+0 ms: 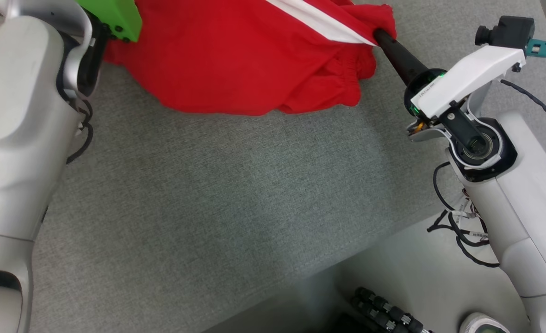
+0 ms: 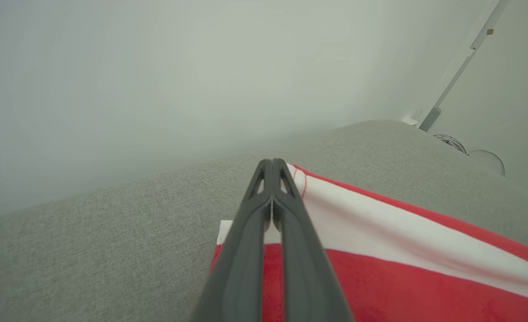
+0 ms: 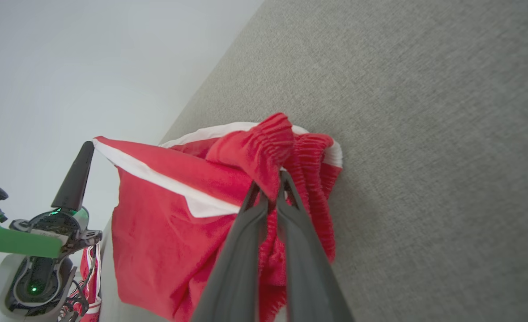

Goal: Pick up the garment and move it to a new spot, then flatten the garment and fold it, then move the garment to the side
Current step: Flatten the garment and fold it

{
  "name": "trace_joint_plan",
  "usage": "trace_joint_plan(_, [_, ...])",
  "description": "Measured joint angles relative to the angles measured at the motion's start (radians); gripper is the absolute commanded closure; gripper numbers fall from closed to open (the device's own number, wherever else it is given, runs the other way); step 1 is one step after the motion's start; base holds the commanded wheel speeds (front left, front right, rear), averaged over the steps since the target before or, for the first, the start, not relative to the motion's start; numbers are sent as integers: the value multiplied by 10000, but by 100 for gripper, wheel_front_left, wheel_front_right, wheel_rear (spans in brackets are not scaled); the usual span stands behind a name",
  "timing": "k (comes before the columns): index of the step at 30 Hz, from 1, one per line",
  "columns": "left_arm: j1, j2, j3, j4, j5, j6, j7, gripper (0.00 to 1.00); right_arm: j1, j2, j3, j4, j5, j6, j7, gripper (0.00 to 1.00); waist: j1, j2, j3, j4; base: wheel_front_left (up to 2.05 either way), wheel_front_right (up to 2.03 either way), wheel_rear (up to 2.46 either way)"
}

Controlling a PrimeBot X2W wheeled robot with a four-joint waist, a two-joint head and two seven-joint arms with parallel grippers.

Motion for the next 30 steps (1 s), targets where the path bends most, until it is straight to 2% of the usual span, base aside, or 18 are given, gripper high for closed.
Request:
trace_joint_plan(9, [-538, -98, 276, 895, 63, -92, -819, 100, -373, 242, -40, 734, -2, 4, -211, 100, 0, 0, 318, -337, 0, 0, 0])
trace_joint_plan(11, [-537, -109, 222, 1233, 65, -128, -832, 100, -421, 270, -17, 897, -6, 6, -215, 93, 0, 0, 330, -361, 0, 0, 0])
trace_joint_plan(13, [-536, -115, 217, 1490, 65, -174, -907, 100, -521, 307, 29, 1005, -38, 109, -276, 64, 0, 0, 329, -379, 0, 0, 0])
trace_joint_plan(14, [-536, -123, 209, 1595, 65, -176, -918, 100, -558, 334, 33, 1022, -38, 171, -328, 25, 0, 0, 326, -384, 0, 0, 0])
trace_joint_plan(15, [-536, -138, 180, 1693, 65, -186, -928, 100, -612, 364, 48, 1068, -44, 196, -357, 0, 0, 0, 321, -388, 0, 0, 0])
trace_joint_plan(16, [-535, -176, 146, 1837, 65, -244, -1009, 94, -673, 384, 79, 1131, -77, 259, -384, 0, 0, 0, 308, -387, 0, 0, 0])
trace_joint_plan(17, [-523, -230, 100, 1962, 65, -278, -1024, 64, -719, 407, 84, 1204, -134, 261, -445, 0, 0, 0, 285, -382, 0, 0, 0])
trace_joint_plan(18, [-520, -299, 59, 2075, 65, -295, -1104, 49, -739, 408, 88, 1281, -157, 297, -506, 0, 1, 0, 254, -373, 0, 0, 0])
trace_joint_plan(19, [-520, -351, 23, 2163, 67, -370, -1126, 0, -745, 408, 88, 1358, -213, 339, -533, 0, 0, 0, 217, -361, 0, 0, 0])
trace_joint_plan(25, [-520, -658, -242, 2424, 213, -587, -1444, 0, -756, 341, 100, 1806, -510, 391, -848, 0, 0, 0, -85, -237, 0, 0, 0])
trace_joint_plan(30, [-322, -965, -295, 2451, 238, -702, -1712, 0, -757, -117, 105, 2188, -1026, 407, -1174, 0, 0, 0, -427, -72, 0, 0, 0])
